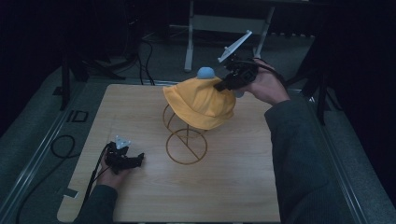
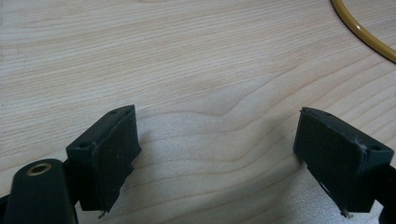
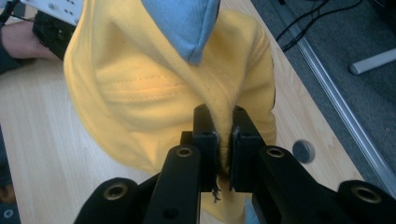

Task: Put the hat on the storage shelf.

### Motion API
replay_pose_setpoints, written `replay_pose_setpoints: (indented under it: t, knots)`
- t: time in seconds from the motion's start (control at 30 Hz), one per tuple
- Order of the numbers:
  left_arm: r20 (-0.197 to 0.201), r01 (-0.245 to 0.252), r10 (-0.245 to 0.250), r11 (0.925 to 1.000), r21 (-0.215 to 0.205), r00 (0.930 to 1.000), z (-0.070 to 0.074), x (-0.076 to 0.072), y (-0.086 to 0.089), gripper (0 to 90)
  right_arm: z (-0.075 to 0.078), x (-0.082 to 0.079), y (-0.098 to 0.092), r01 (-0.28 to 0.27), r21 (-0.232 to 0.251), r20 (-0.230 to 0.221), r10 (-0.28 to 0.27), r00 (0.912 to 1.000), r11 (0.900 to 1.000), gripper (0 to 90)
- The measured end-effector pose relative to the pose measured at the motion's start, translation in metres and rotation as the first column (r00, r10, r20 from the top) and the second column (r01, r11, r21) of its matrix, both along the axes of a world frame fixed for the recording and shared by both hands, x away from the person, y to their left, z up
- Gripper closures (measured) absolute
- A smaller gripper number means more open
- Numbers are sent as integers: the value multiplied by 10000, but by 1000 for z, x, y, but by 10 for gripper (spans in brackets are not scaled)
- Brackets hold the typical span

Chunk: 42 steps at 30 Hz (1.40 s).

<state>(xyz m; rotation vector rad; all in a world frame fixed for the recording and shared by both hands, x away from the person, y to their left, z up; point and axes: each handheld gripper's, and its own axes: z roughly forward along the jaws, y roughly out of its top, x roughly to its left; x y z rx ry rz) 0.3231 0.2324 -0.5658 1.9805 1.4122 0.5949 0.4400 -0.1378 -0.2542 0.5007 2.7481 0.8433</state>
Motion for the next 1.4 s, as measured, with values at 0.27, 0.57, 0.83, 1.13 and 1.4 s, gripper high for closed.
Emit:
replay_pose_setpoints:
  t: [0.27, 0.57, 0.83, 1.13, 1.4]
  knots:
    - [-6, 28, -28, 10000, 4, 10000, 0, 0, 0, 143, 2, -3, 42, -486, -110, 104, 487, 9988, 9988, 834]
    - [-14, 51, -51, 10000, 28, 10000, 0, 0, 0, 143, -5, -9, 81, -1177, -269, -139, 1173, 9930, 9927, 774]
    - [-16, 63, -63, 10000, 38, 10000, 0, 0, 0, 143, -9, -11, 91, -1376, -375, -248, 1367, 9903, 9898, 673]
    - [-12, 67, -67, 10000, 38, 10000, 0, 0, 0, 143, 5, -11, 72, -1207, 633, 13, 1209, 9927, 9907, 679]
    - [-3, 66, -66, 10000, 21, 10000, 0, 0, 0, 143, -12, -8, 71, -1075, 10, -363, 1074, 9935, 9942, 812]
